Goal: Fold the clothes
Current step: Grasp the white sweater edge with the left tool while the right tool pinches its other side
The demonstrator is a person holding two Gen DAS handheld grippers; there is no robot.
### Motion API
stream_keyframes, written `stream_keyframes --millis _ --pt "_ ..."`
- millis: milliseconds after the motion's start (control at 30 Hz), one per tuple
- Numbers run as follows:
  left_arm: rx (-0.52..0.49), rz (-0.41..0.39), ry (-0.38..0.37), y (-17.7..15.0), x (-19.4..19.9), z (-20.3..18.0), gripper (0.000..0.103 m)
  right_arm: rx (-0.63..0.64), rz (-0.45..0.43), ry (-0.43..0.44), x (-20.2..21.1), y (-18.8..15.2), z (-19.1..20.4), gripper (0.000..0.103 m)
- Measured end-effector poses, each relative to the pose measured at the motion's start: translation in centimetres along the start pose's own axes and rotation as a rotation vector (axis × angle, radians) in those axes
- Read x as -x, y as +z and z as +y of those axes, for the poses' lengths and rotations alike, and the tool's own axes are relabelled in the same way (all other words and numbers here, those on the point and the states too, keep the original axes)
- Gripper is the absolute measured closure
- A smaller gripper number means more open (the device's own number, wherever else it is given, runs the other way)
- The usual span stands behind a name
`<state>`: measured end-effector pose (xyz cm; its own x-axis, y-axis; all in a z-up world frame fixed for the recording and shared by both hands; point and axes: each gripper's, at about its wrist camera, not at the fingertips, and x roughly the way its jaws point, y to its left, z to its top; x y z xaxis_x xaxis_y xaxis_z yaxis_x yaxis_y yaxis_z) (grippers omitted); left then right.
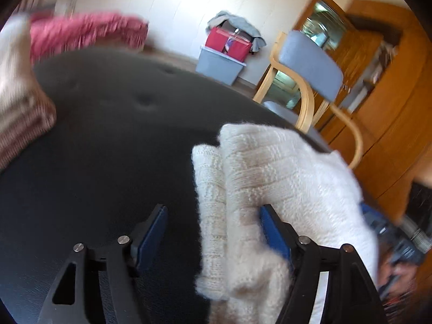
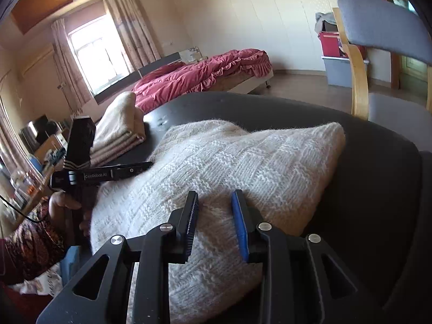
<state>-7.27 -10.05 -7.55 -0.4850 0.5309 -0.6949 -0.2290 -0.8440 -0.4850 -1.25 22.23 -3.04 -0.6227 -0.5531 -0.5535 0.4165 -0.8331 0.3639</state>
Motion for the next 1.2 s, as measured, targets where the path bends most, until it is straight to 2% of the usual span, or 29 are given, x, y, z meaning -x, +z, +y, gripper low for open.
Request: stream_keyframes --millis 67,100,167,233,300,367,433,500,600,667,767,900,1000,1033,1133,1200 --pt "0.073 0.043 -0.024 0.3 0.1 0.3 0.031 -0.051 0.0 0.038 0.6 0.3 -0.4 0.061" --pt "0.061 0.056 -0.01 0.5 0.2 -0.2 0.031 -0.075 -0.007 0.05 1.1 0.4 -0.5 0.052" --pt "-0.022 0.06 0.051 0.7 0.4 -1.5 0.031 -0.118 -0.023 0.06 2.0 0.6 -0.7 0.039" --pt "-0.12 0.054 0.113 0.8 0.6 -2.9 0.031 -0.133 -0.05 -0.012 2.9 0.8 -0.7 0.026" --pt "-0.181 0.051 0.152 0.9 0.5 -3.4 0.03 -0.157 -0.07 -0.064 3.8 0.8 -1.1 0.022" --pt "-0.188 0.066 0.158 1.4 0.1 -3.2 0.028 -0.222 -0.064 -0.067 4.0 0.7 -2.3 0.02" --pt "-0.155 0.086 0.143 1.8 -0.3 -2.4 0.023 -0.312 -0.021 -0.027 3.5 0.5 -3.8 0.02" --pt "-0.113 0.103 0.12 1.9 -0.7 -1.3 0.013 -0.38 0.03 0.009 2.5 0.0 -4.8 0.02" --pt "-0.066 0.114 0.07 2.0 -1.0 0.1 0.008 -0.443 0.102 0.053 0.8 -0.9 -5.4 0.02" --pt "-0.095 0.112 0.072 2.0 -1.1 -0.1 0.006 -0.48 0.145 0.07 -0.1 -1.5 -5.6 0.02" --pt "-0.119 0.114 0.072 2.1 -1.5 -0.2 0.0 -0.544 0.16 0.15 -0.5 -2.0 -6.0 0.02" --pt "-0.135 0.118 0.056 2.8 -2.1 -0.5 0.0 -0.509 0.145 0.157 -0.9 -2.1 -5.3 0.016" --pt "-0.141 0.099 0.038 2.7 -2.2 -0.4 0.0 -0.455 0.105 0.141 -1.0 -2.3 -4.0 0.006" --pt "-0.145 0.091 0.032 2.5 -2.3 -0.4 0.0 -0.431 0.086 0.123 -1.0 -2.4 -3.4 0.002" --pt "-0.15 0.072 0.015 2.3 -2.3 -0.6 0.0 -0.322 0.047 0.028 -1.5 -2.7 -1.3 0.0" --pt "-0.153 0.065 0.004 2.2 -2.3 -0.7 0.0 -0.304 0.042 0.018 -1.4 -2.8 -1.2 0.0"
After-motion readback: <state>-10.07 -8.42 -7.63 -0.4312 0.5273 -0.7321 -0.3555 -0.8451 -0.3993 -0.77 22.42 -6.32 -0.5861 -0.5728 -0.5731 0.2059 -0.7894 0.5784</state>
